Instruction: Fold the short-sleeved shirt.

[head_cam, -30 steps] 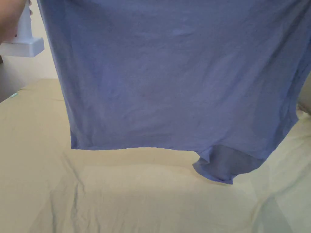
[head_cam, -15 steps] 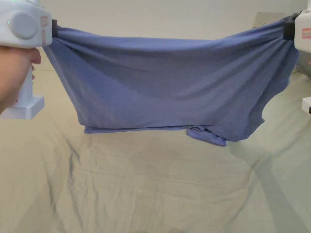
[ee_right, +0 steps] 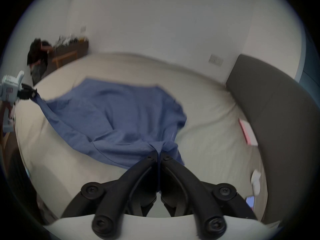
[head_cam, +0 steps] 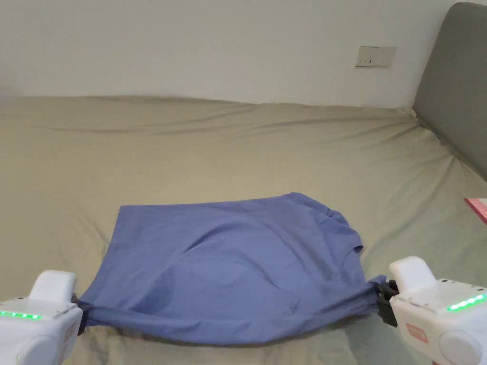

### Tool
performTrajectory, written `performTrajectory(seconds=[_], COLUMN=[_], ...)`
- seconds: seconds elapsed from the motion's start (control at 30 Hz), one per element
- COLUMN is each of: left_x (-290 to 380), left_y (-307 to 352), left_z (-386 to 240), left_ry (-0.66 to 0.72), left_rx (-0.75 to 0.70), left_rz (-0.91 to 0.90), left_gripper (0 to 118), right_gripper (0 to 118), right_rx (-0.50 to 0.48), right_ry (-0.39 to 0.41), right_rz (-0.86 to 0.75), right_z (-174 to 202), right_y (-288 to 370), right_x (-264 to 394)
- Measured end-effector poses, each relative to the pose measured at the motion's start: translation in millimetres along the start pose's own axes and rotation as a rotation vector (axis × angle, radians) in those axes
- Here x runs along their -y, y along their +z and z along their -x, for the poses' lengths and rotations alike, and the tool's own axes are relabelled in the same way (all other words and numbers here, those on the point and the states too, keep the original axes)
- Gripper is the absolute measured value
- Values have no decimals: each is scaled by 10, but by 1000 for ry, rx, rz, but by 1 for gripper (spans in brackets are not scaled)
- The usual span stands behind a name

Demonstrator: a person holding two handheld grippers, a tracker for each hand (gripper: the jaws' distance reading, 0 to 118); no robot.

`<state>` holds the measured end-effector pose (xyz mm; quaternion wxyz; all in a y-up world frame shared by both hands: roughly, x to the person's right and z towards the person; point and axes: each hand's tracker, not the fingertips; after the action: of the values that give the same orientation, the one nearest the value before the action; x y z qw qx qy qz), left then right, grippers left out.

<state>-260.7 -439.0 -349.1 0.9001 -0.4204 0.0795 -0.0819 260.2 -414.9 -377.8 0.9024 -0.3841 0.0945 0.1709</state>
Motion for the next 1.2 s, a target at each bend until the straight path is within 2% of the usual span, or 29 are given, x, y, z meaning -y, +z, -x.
performTrajectory(seconds=[0.07,0.2,0.57,0.8,0.9,0.93,0.97,1.03,1.07,1.1,1.2], left_x=[332,744,1107,1308,1298,1283,1265,1179,1107,1014,608], left_y=[-11,50,249,92,109,127,139,215,272,360,804], left_z=[-6,14,71,-143,-168,-156,-132,-81,-41,5,75], left_ry=[-41,-90,-234,-392,-387,-373,-356,-319,-296,-247,-92], left_rx=[-4,30,87,48,22,25,25,-25,-24,22,84], left_rz=[54,119,251,323,301,298,291,266,249,212,-8], left_gripper=[1,1,1,1,4,10,23,84,108,118,117], right_gripper=[4,4,4,4,5,9,19,83,107,110,110], right_rx=[-14,-53,-124,-134,-122,-111,-103,-80,-29,13,40], right_ry=[-2,-87,-225,-159,-155,-157,-157,-141,-112,-98,-138], right_rz=[57,159,327,484,483,470,461,438,432,420,213], right_z=[115,180,-26,151,233,243,238,213,189,162,36], right_y=[13,52,366,89,-15,-4,17,100,148,222,621], right_x=[347,816,1139,1314,1430,1414,1402,1321,1252,1161,709])
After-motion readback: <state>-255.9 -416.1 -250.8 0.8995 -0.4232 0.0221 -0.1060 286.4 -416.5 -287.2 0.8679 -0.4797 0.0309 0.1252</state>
